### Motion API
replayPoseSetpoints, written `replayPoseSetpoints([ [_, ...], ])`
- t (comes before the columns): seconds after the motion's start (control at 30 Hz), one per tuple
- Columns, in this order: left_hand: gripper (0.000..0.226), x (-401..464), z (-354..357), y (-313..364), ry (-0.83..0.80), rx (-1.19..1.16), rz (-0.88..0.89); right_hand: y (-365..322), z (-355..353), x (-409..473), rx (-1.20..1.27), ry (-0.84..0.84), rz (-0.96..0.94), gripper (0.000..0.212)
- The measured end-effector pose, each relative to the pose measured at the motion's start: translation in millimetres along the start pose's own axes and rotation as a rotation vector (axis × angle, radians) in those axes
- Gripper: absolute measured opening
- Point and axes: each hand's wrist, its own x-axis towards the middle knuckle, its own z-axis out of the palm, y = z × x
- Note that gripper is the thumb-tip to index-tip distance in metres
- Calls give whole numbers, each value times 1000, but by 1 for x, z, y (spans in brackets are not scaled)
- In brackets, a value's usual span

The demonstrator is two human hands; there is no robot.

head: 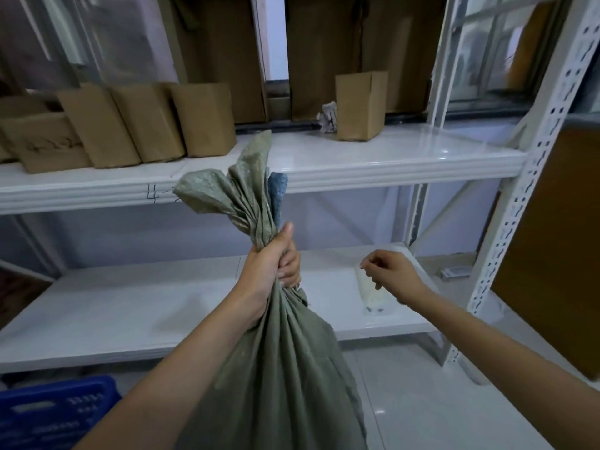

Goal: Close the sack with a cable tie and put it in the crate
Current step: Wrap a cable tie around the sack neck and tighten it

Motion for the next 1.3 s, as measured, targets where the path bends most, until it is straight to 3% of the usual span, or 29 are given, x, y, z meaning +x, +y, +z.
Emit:
replayPoseSetpoints([
  [0.33, 53, -38, 25, 4, 5, 32, 76, -37, 5, -84, 544, 61, -31, 7],
  [0.63, 50, -52, 17, -12, 11, 13, 144, -49, 27, -92, 740, -95, -22, 10],
  [0.87, 45, -52, 15, -3, 3, 74, 132, -58, 19, -92, 791, -46, -40, 8],
  [1.13, 44, -55, 21, -2, 151, 361, 288, -67, 26, -98, 780, -205, -140, 23],
  [1.3, 45, -56, 21, 3, 155, 415, 264, -69, 22, -97, 763, -274, -228, 21],
])
